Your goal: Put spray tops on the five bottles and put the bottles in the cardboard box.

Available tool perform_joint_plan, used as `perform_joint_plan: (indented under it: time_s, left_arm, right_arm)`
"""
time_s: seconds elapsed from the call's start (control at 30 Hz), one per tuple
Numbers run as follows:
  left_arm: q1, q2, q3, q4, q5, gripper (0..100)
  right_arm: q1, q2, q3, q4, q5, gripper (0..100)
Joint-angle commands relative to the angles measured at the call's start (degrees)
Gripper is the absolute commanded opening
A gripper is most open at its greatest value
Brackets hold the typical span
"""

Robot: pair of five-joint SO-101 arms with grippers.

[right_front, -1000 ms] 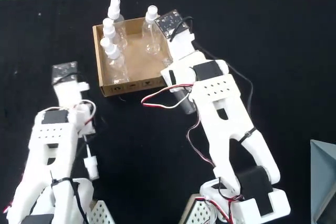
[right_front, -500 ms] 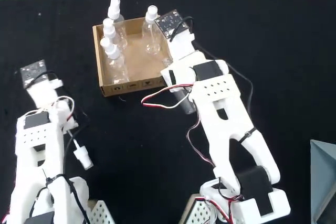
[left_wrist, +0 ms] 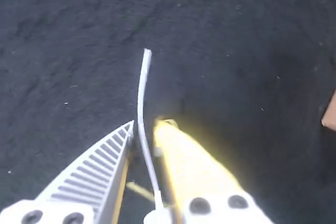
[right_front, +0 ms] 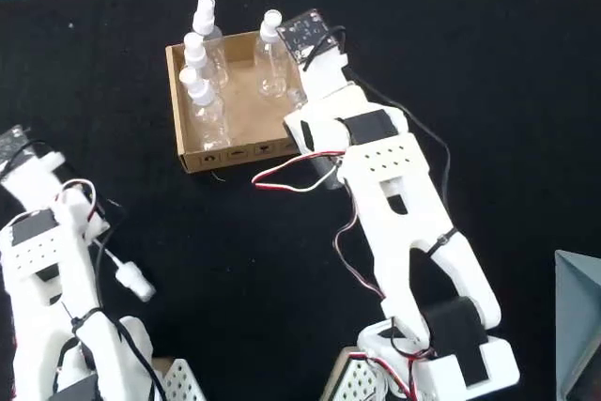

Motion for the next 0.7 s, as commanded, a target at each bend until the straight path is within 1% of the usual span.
perform_joint_plan:
  time_s: [0.0,0.07,0.13,0.33,0.47,0.57,0.67]
  left_arm:
    - [-3.30,-1.49,-3.65,-0.62,5.71,20]
    - [-4.26,-1.58,-3.65,-0.44,6.33,23]
    - [-4.44,-1.85,-3.65,0.09,6.42,24]
    - [-4.35,-2.02,-8.84,9.14,5.54,24]
    - [-3.91,-2.02,-10.51,12.22,0.70,24]
    - [-3.82,-1.67,-10.24,12.48,-2.02,24]
    - [-3.82,-1.32,-10.15,12.66,-7.03,24]
  right_arm:
    - [1.67,-3.12,-0.31,-1.67,-0.62,3.3]
    - [1.67,-3.12,-0.31,-1.67,-0.62,3.3]
    - [1.67,-3.12,-0.31,-1.67,-0.62,3.3]
    - [1.76,-3.12,-0.22,-1.76,-0.62,3.3]
    - [1.76,-3.12,-0.22,-1.76,-0.62,3.3]
    - [1.76,-3.12,-0.22,-1.76,-0.53,3.3]
    - [1.76,-3.12,-0.22,-1.76,-0.53,3.3]
